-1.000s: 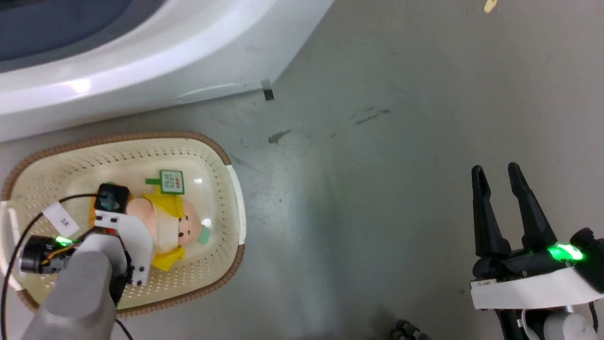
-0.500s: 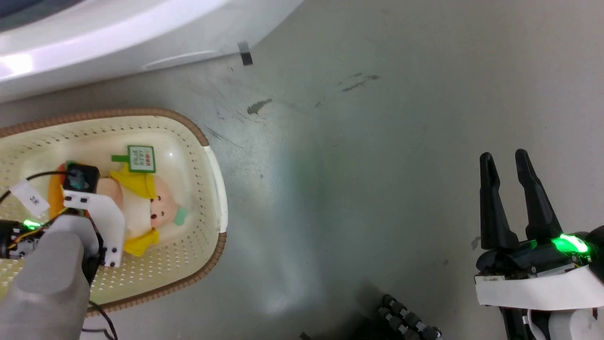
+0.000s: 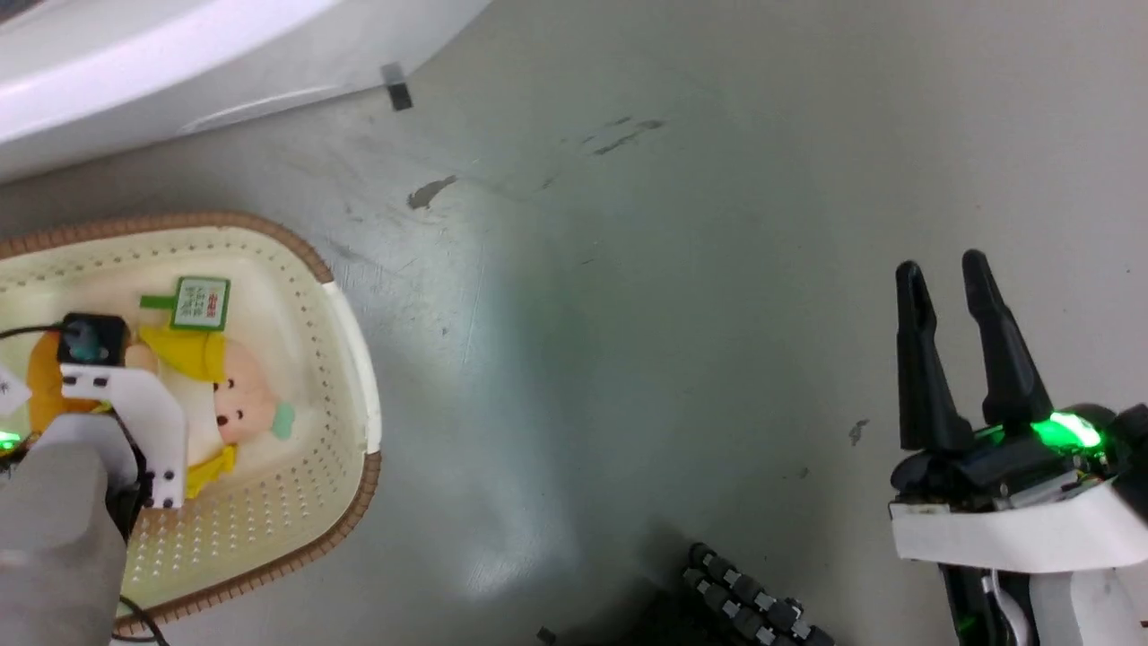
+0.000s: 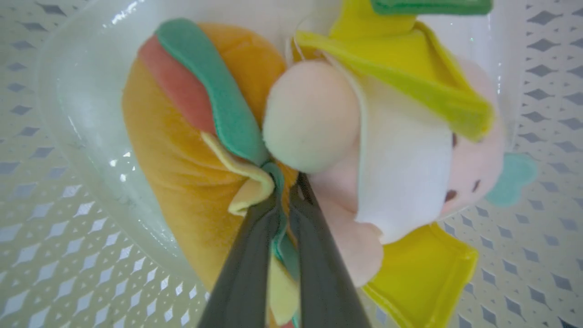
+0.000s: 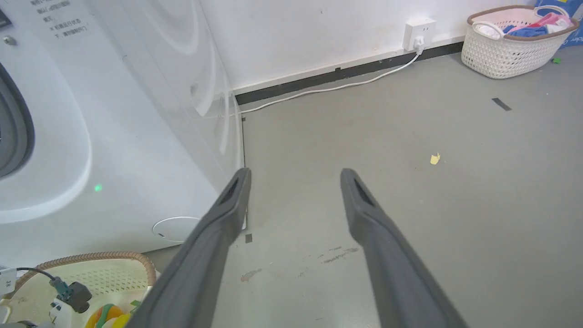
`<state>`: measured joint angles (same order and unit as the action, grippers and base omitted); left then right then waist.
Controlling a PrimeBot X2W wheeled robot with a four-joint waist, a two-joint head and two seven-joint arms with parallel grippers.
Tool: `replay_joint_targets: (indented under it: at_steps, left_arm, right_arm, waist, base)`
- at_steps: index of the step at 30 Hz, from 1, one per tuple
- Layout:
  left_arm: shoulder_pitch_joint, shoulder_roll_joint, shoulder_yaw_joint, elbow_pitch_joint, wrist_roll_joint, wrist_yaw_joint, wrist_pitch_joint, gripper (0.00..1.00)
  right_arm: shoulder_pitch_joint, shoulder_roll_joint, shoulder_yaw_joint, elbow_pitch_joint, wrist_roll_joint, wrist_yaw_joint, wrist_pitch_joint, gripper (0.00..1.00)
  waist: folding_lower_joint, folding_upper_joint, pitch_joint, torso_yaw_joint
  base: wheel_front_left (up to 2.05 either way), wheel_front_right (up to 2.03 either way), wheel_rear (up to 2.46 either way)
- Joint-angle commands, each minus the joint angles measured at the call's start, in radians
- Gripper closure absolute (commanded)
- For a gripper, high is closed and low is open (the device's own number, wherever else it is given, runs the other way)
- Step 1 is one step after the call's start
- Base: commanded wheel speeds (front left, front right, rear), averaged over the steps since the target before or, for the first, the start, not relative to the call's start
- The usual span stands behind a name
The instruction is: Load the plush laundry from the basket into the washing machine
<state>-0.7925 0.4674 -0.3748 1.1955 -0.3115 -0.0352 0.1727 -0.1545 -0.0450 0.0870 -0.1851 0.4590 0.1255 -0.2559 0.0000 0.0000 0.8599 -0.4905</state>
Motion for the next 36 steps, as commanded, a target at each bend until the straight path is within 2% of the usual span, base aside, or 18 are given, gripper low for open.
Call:
replay_joint_targets:
  at_steps: [1, 9, 10, 15, 25, 31, 36]
  left_arm:
    - [0.013, -0.004, -0.004, 0.020, -0.007, 0.001, -0.002, 1.00]
    - [0.084, -0.094, 0.015, 0.039, -0.056, 0.004, -0.084, 1.00]
    - [0.107, -0.122, 0.015, 0.041, -0.065, -0.003, -0.115, 1.00]
    - [0.180, -0.184, 0.017, 0.049, -0.090, -0.030, -0.203, 1.00]
    - [0.308, -0.260, 0.021, 0.023, -0.136, -0.078, -0.399, 1.00]
    - [0.354, -0.250, 0.033, -0.116, -0.134, -0.084, -0.433, 1.00]
    - [0.419, -0.223, 0.093, -0.395, -0.110, -0.056, -0.434, 1.00]
  right_arm:
    - [-0.019, -0.005, -0.001, 0.005, 0.002, 0.005, -0.006, 0.00]
    - [-0.001, -0.005, -0.068, 0.065, -0.074, 0.005, -0.006, 0.00]
    - [0.007, -0.005, -0.079, 0.080, -0.098, 0.005, -0.006, 0.00]
    - [0.047, -0.005, -0.090, 0.124, -0.152, 0.005, -0.006, 0.00]
    - [0.159, -0.005, -0.100, 0.162, -0.246, 0.005, -0.006, 0.00]
    - [0.222, -0.005, -0.109, 0.159, -0.263, 0.005, -0.006, 0.00]
    - [0.245, -0.005, -0.105, 0.152, -0.272, 0.005, -0.006, 0.00]
  waist:
    - [0.0000, 0.0000, -0.029, -0.001]
    - [0.0000, 0.0000, -0.214, 0.070]
    - [0.0000, 0.0000, -0.276, 0.095]
    - [0.0000, 0.0000, -0.426, 0.157]
    - [0.0000, 0.0000, -0.670, 0.274]
    - [0.0000, 0.0000, -0.736, 0.318]
    - [0.0000, 0.0000, -0.746, 0.331]
  base:
    - [0.00, 0.00, 0.00]
    - [0.00, 0.00, 0.00]
    - [0.00, 0.00, 0.00]
    - [0.00, 0.00, 0.00]
    - [0.00, 0.00, 0.00]
    - [0.00, 0.00, 0.00]
    - [0.00, 0.00, 0.00]
